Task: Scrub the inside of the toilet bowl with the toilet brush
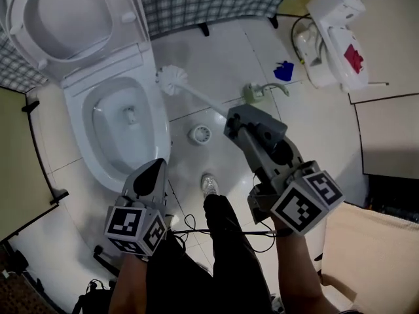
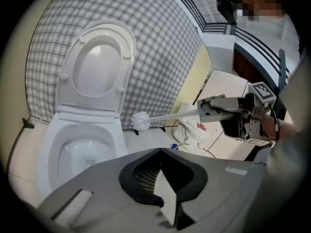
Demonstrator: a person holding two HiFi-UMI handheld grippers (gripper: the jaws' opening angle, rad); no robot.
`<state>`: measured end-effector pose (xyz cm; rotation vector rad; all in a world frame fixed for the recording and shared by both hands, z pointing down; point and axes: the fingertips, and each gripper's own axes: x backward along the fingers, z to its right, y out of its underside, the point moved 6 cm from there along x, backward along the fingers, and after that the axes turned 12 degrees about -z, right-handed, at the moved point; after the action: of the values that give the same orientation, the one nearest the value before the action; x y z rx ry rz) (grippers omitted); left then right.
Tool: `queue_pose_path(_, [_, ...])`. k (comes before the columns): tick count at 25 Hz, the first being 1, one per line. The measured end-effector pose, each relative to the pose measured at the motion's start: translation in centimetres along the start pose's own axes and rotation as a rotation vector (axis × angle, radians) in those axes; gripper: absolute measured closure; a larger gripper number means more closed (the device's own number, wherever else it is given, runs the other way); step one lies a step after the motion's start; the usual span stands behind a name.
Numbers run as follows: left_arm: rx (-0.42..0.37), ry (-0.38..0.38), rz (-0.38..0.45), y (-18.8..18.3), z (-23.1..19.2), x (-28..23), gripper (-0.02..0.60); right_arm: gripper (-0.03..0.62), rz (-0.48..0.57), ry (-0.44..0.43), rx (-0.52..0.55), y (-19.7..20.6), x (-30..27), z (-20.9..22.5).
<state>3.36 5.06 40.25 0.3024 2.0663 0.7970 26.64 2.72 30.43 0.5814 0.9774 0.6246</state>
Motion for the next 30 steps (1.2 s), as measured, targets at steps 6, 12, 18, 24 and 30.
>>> queue_pose_path(6, [-0.032, -0.005, -0.055, 1.1, 1.4, -3.3, 0.574, 0.405, -0.110, 0.098, 0.003, 4.4, -0.4, 6.3])
queue_pose_path(12, [-0.043, -0.024, -0.121, 3.4, 0.8, -6.1, 0.574, 0.405, -0.303, 0.166, 0.046, 10.7, -4.6, 11.4])
queue_pose_path(18, [-0.027, -0.032, -0.160, 5.6, 0.5, -7.5, 0.574, 0.405, -0.436, 0.214, 0.084, 16.6, -8.5, 14.2])
queue_pose_path(24, [-0.028, -0.016, -0.192, 7.5, 1.0, -8.1, 0.574, 0.405, -0.541, 0.242, 0.278, 20.4, -12.3, 14.9])
queue_pose_path(30, [-0.016, -0.002, -0.214, 9.4, 1.6, -8.3, 0.574, 0.405, -0.609, 0.248, 0.415, 23.3, -16.2, 15.2])
